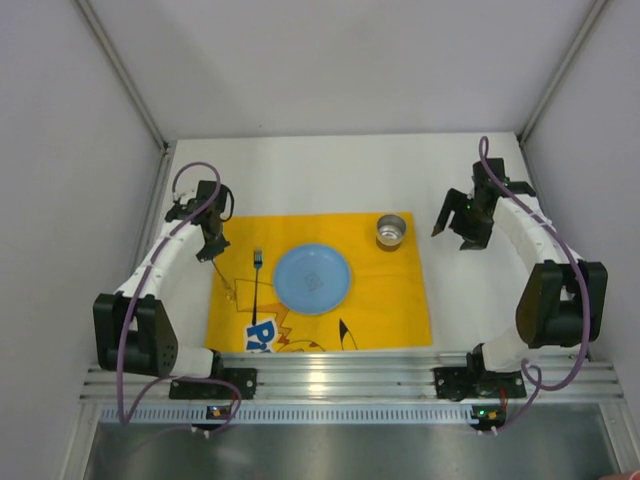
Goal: Set the dinner table for one person
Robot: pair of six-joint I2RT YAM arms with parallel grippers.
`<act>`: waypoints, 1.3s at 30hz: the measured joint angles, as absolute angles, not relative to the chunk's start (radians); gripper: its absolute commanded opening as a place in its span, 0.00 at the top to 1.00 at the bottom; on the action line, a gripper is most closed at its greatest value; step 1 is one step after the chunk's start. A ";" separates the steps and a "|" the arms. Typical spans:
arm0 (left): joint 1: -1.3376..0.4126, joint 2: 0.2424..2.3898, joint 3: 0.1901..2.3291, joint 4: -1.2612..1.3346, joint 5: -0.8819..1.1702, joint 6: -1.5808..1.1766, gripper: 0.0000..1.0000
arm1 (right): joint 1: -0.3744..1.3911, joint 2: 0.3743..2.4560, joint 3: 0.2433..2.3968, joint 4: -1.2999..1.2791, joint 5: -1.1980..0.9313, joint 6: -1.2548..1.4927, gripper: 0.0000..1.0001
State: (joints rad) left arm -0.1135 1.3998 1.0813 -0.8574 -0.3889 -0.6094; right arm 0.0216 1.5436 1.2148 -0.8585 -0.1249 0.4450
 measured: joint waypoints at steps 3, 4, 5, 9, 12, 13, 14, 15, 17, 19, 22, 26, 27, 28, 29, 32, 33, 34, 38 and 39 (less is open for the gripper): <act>-0.119 1.394 1.093 -0.917 -0.487 -0.627 1.00 | 0.022 1.521 1.195 -0.858 -0.125 0.445 0.22; -0.120 1.394 1.101 -0.928 -0.506 -0.626 1.00 | 0.022 1.515 1.191 -0.857 -0.125 0.445 0.22; -0.120 1.394 1.113 -0.937 -0.525 -0.624 1.00 | 0.022 1.511 1.189 -0.859 -0.125 0.445 0.22; -0.139 1.350 1.130 -0.889 -0.475 -0.584 1.00 | 0.022 1.490 1.188 -0.858 -0.125 0.444 0.22; -0.200 1.323 1.156 -0.853 -0.390 -0.580 1.00 | 0.022 1.472 1.188 -0.860 -0.126 0.445 0.22; -0.230 1.327 1.177 -0.841 -0.360 -0.586 1.00 | 0.022 1.464 1.188 -0.862 -0.127 0.445 0.21; -0.262 1.335 1.193 -0.829 -0.339 -0.597 1.00 | 0.022 1.457 1.188 -0.863 -0.129 0.445 0.22; -0.302 1.349 1.213 -0.813 -0.321 -0.607 1.00 | 0.022 1.448 1.189 -0.868 -0.132 0.447 0.22; -0.396 1.393 1.259 -0.786 -0.292 -0.635 1.00 | 0.022 1.429 1.190 -0.879 -0.139 0.449 0.22; -0.498 1.459 1.314 -0.762 -0.270 -0.673 1.00 | 0.022 1.405 1.192 -0.892 -0.147 0.455 0.21; -0.629 1.581 1.402 -0.734 -0.234 -0.738 1.00 | 0.021 1.358 1.192 -0.919 -0.158 0.465 0.21; -0.757 1.749 1.503 -0.707 -0.222 -0.815 1.00 | 0.021 1.264 1.191 -0.962 -0.160 0.474 0.20; -0.782 1.785 1.520 -0.706 -0.218 -0.832 1.00 | 0.021 1.234 1.190 -0.973 -0.159 0.475 0.20; -0.806 1.818 1.529 -0.699 -0.210 -0.852 1.00 | 0.021 1.209 1.187 -0.978 -0.158 0.476 0.20; -0.822 1.844 1.532 -0.692 -0.202 -0.869 1.00 | 0.021 1.181 1.182 -0.984 -0.156 0.476 0.20; -0.868 1.921 1.534 -0.669 -0.177 -0.918 1.00 | 0.021 1.104 1.156 -1.006 -0.145 0.481 0.20; -0.882 1.943 1.539 -0.668 -0.173 -0.930 1.00 | 0.021 1.089 1.151 -1.017 -0.141 0.482 0.20; -0.893 1.963 1.545 -0.667 -0.171 -0.940 1.00 | 0.021 1.071 1.146 -1.028 -0.136 0.482 0.19; -0.926 2.024 1.567 -0.665 -0.171 -0.968 1.00 | 0.021 1.030 1.139 -1.069 -0.124 0.482 0.19; -0.933 2.030 1.567 -0.665 -0.171 -0.971 1.00 | 0.021 1.022 1.139 -1.078 -0.122 0.482 0.19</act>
State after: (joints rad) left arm -0.9325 2.0304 1.5673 -0.6651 -0.1711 -0.9714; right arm 0.0208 1.0222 1.1385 -1.0782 -0.1219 0.4820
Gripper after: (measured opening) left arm 0.023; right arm 0.810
